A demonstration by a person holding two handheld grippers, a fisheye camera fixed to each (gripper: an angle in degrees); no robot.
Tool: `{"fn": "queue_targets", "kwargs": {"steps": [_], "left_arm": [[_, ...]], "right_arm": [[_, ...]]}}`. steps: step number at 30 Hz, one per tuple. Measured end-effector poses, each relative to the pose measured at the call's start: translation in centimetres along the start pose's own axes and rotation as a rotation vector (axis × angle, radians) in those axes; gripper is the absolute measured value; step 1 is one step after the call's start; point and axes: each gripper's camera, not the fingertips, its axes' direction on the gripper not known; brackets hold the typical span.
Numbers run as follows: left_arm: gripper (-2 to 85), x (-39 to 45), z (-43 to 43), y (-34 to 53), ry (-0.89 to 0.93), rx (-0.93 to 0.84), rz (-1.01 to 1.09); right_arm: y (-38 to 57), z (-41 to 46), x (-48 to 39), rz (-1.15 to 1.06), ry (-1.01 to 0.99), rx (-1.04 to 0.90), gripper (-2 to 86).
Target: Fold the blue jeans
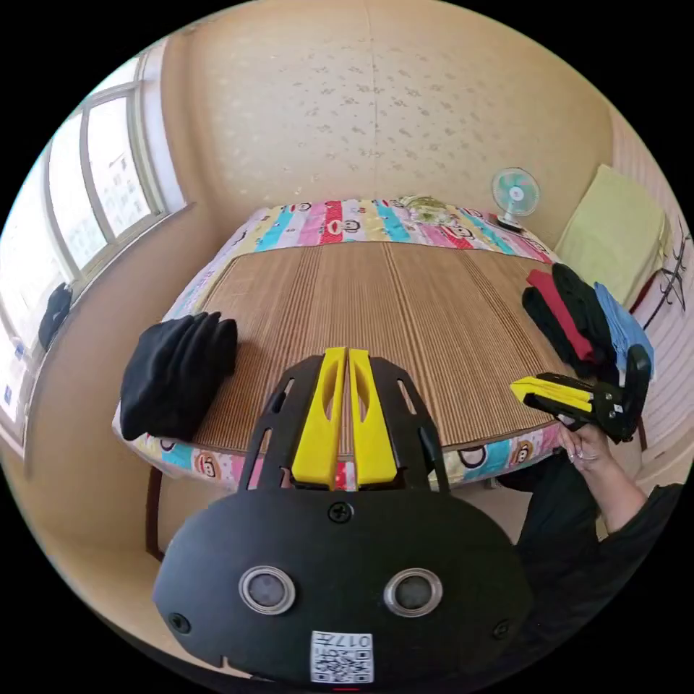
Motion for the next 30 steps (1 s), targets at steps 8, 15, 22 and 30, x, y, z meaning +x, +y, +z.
{"fn": "queue_targets", "kwargs": {"steps": [8, 15, 22, 30], "left_arm": [[-1.0, 12.4, 0.4, -2.9, 0.064, -0.05, 0.171], [-1.0, 19.6, -0.1, -2.9, 0.047, -0.077, 0.257], [-1.0, 24.5, -0.5, -2.6, 0.051, -0.092, 0.356], [-1.0, 27.0, -0.6, -2.8, 0.051, -0.107, 0.403]], "right_arm": [[7.7, -10.3, 0.3, 0.134, 0.212, 0.237, 0.6], [9.3, -9.5, -1.0, 0.189, 0.255, 0.204, 0.7], [9.4, -8.9, -2.0, 0.207, 0.244, 0.193, 0.6], [10.3, -8.8, -2.2, 0.254, 0.252, 0.177, 0.4]]}}
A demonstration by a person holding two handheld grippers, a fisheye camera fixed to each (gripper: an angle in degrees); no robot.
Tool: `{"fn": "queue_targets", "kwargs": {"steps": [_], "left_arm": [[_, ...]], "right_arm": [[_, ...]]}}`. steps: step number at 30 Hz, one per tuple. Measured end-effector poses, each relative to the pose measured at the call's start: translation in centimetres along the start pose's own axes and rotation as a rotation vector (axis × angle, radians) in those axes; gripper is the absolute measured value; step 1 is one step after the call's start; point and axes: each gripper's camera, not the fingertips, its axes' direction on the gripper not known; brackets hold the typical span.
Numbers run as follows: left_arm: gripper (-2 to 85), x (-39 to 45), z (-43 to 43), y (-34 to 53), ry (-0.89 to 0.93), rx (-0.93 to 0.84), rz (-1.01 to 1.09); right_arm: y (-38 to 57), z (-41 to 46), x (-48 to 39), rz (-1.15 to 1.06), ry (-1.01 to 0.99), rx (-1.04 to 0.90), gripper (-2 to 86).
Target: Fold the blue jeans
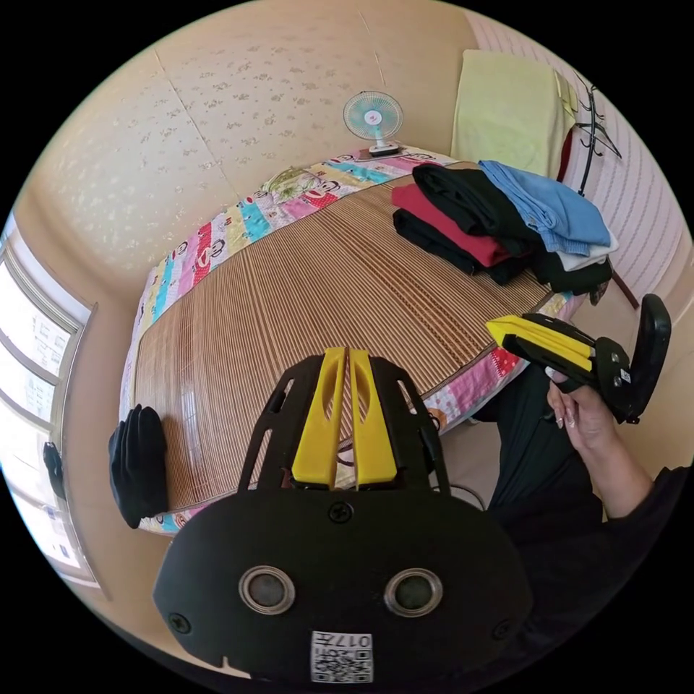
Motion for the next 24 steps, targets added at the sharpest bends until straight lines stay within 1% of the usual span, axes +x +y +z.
{"fn": "queue_targets", "kwargs": {"steps": [16, 24], "left_arm": [[-1.0, 1.4, 2.3, -0.9, 0.003, -0.077, 0.059], [-0.9, 1.2, 4.4, -1.2, 0.066, -0.115, 0.116]], "right_arm": [[1.2, 0.6, 2.2, 0.071, -0.041, -0.069, 0.4], [2.2, -1.1, 4.8, 0.124, -0.054, -0.054, 0.4]]}}
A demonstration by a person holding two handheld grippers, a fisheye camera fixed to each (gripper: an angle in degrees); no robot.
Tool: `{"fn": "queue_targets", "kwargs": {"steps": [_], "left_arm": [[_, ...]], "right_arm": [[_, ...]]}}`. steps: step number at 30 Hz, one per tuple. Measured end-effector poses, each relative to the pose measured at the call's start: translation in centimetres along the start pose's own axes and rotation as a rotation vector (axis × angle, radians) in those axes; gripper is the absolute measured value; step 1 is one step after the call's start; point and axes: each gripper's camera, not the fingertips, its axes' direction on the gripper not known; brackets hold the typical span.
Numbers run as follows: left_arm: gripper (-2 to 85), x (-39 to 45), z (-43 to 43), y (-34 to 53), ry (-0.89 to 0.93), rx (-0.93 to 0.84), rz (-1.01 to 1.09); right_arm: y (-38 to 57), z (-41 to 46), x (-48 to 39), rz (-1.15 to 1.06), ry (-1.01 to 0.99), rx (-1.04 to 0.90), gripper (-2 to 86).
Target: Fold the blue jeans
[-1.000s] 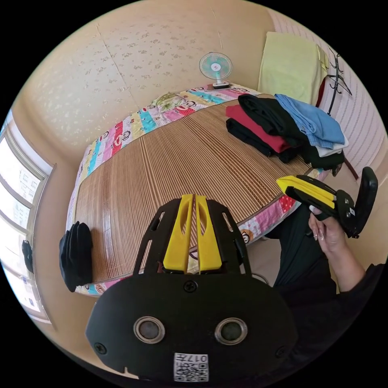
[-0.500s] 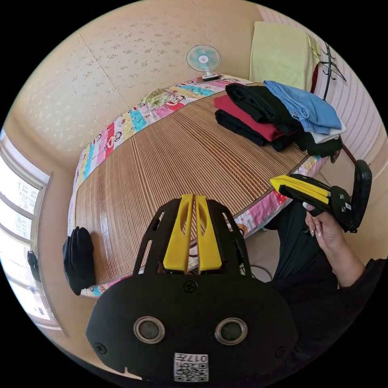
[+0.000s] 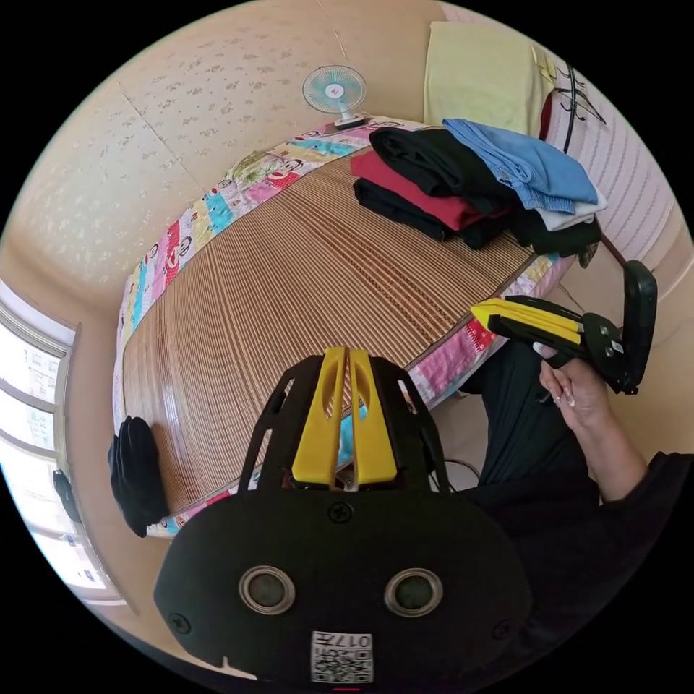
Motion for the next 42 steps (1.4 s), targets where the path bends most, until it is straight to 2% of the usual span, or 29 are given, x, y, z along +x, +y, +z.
{"fn": "queue_targets", "kwargs": {"steps": [3, 11, 17, 19, 21, 22, 24, 27, 31, 35, 36, 37, 38, 40, 42], "left_arm": [[-0.6, -0.7, 1.1, 0.1, 0.041, -0.023, 0.017], [-0.5, -4.1, 3.9, 1.3, 0.086, -0.061, 0.017], [-0.4, -8.0, 5.7, 2.8, 0.137, -0.058, 0.016], [-0.3, -9.5, 5.7, 3.7, 0.254, 0.021, 0.045], [-0.1, -12.6, 5.5, 5.6, 0.581, 0.193, 0.077], [0.0, -13.5, 5.6, 6.1, 0.677, 0.239, 0.08], [0.8, -17.6, 7.2, 8.1, 1.024, 0.367, 0.035], [6.9, -22.2, 11.5, 10.3, 1.253, 0.337, -0.121], [8.0, -25.3, 14.0, 13.6, 1.237, 0.289, -0.172], [0.2, -27.3, 14.2, 17.9, 1.18, 0.363, -0.167], [-0.4, -27.8, 14.4, 19.0, 1.182, 0.393, -0.179], [-0.5, -28.1, 14.4, 19.5, 1.179, 0.407, -0.185], [-0.8, -28.6, 14.5, 20.3, 1.167, 0.43, -0.204], [-0.9, -29.3, 14.1, 21.3, 1.136, 0.459, -0.221], [-1.0, -30.0, 12.4, 22.2, 1.074, 0.511, -0.176]], "right_arm": [[0.4, -1.3, 1.2, -0.003, 0.013, 0.03, 0.5], [2.5, -6.9, 6.7, 0.117, -0.086, 0.256, 1.6], [2.9, -7.9, 7.2, 0.06, -0.11, 0.331, 3.9], [2.8, -7.8, 6.9, 0.024, -0.105, 0.355, 5.1], [2.4, -7.7, 6.9, 0.015, -0.093, 0.366, 5.7], [2.0, -7.7, 7.1, 0.027, -0.087, 0.363, 5.8], [1.0, -7.7, 7.8, 0.075, -0.093, 0.31, 5.4], [-2.0, -7.8, 9.7, 0.098, -0.072, 0.182, 5.4], [-8.2, -10.9, 12.7, 0.122, 0.25, 0.178, 9.3], [-14.6, -12.3, 16.5, 0.183, 0.558, 0.201, 11.7], [-15.4, -11.5, 17.4, 0.185, 0.555, 0.157, 11.7], [-16.9, -8.8, 20.3, 0.239, 0.495, 0.01, 10.0], [-17.8, -6.8, 23.1, 0.373, 0.416, -0.086, 7.9], [-19.3, -6.5, 24.9, 0.532, 0.329, -0.063, 4.7], [-22.7, -6.9, 23.2, 0.475, 0.301, 0.007, 3.2]]}}
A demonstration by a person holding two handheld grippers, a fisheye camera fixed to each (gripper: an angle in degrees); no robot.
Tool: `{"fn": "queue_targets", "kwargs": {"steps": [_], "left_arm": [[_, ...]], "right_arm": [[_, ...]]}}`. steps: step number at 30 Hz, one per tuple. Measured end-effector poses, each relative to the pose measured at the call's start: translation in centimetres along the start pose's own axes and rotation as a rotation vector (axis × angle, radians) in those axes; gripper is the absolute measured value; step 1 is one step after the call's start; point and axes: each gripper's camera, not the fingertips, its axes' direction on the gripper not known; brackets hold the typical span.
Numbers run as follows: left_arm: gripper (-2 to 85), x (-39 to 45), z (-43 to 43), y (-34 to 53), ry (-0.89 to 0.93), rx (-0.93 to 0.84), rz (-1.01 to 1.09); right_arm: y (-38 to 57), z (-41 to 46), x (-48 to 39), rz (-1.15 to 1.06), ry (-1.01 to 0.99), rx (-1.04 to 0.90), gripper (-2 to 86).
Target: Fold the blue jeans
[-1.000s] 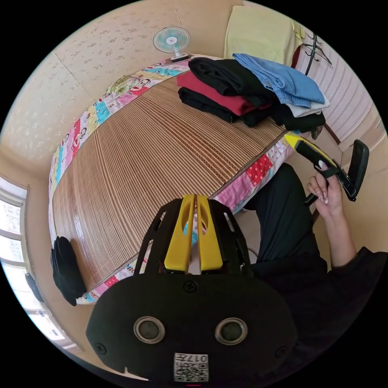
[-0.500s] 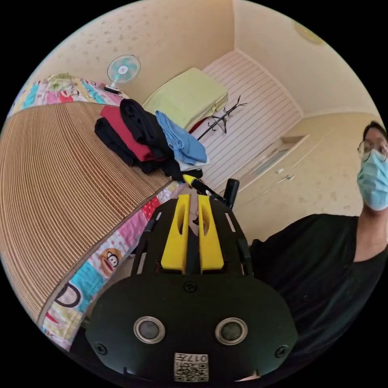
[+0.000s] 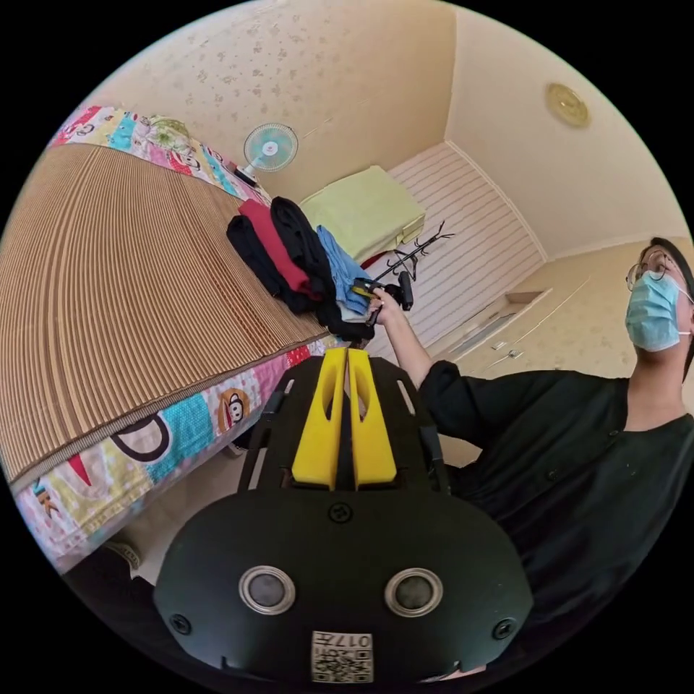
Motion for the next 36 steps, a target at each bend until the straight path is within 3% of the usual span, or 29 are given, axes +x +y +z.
{"fn": "queue_targets", "kwargs": {"steps": [3, 6, 8, 10, 15, 18, 22, 24, 26, 29, 31, 36], "left_arm": [[-1.0, 2.0, -1.7, -0.1, -0.084, 0.018, 0.061], [-1.0, 2.8, -2.8, -0.3, -0.064, 0.016, 0.046], [-1.0, 3.0, -3.2, -0.1, -0.042, 0.024, 0.036], [-1.0, 3.2, -3.7, 0.4, -0.038, 0.045, 0.034], [-0.9, 4.2, -4.6, 2.9, -0.116, 0.064, -0.016], [-0.8, 4.9, -3.7, 4.1, -0.229, -0.015, -0.051], [0.6, 5.2, -0.9, 4.8, -0.413, -0.123, -0.094], [3.8, 5.2, 2.2, 3.9, -0.403, -0.192, -0.077], [5.6, 5.4, 4.8, 2.4, -0.368, -0.225, -0.055], [6.4, 6.7, 9.6, -0.6, -0.358, -0.259, 0.059], [6.6, 7.5, 13.1, -2.5, -0.343, -0.3, 0.124], [8.0, 11.3, 22.0, -7.4, -0.443, -0.409, 0.293]], "right_arm": [[-3.2, -2.9, -9.6, -0.196, -0.001, 0.21, 2.2], [-5.9, -2.4, -20.2, -0.454, -0.364, 0.193, 1.8], [-5.5, 1.3, -29.1, -0.665, -0.698, 0.024, 1.5], [-2.4, 5.8, -36.3, -0.846, -0.851, -0.19, 1.3], [13.4, 19.2, -47.0, -1.153, -0.947, -0.694, 1.4], [20.4, 24.2, -46.7, -1.138, -0.927, -0.892, 1.9], [21.9, 21.5, -39.4, -0.959, -0.949, -0.728, 4.4], [21.7, 18.3, -34.7, -0.879, -0.824, -0.582, 5.9], [22.0, 13.8, -28.5, -0.791, -0.53, -0.406, 8.1], [23.4, 10.4, -21.6, -0.689, -0.162, -0.296, 10.7], [24.2, 10.3, -18.5, -0.625, -0.041, -0.31, 11.5], [25.3, 9.6, -15.8, -0.451, -0.125, -0.341, 12.4]]}}
